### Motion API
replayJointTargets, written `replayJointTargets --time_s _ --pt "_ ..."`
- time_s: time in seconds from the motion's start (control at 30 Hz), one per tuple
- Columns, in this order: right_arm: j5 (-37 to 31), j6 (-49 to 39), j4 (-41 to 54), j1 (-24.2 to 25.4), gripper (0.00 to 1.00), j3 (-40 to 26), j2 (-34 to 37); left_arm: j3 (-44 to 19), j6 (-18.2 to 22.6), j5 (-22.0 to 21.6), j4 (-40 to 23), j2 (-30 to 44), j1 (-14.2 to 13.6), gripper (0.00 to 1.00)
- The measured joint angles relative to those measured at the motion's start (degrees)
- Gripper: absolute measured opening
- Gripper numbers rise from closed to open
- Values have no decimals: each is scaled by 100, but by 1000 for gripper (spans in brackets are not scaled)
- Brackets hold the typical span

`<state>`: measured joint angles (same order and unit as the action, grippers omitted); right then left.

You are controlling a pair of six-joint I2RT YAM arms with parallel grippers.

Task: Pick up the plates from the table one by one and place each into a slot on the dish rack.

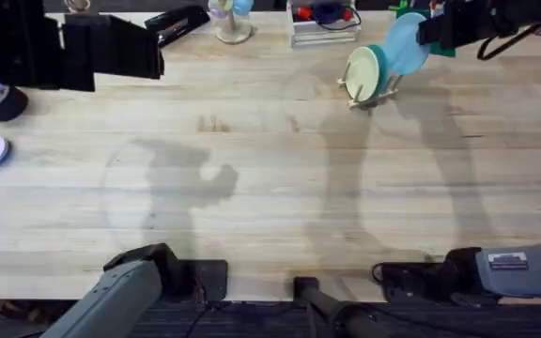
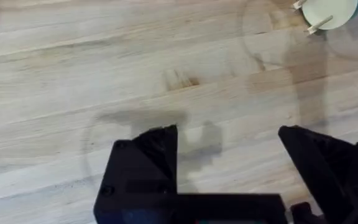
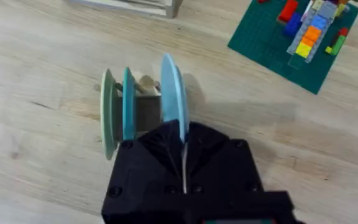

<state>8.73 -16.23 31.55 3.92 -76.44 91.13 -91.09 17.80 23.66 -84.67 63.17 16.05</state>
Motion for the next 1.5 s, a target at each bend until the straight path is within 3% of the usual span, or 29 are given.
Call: replayJointTargets --time_s 1.5 --pt "2 39 -190 -7 29 0 584 0 0 0 1 -1 0 993"
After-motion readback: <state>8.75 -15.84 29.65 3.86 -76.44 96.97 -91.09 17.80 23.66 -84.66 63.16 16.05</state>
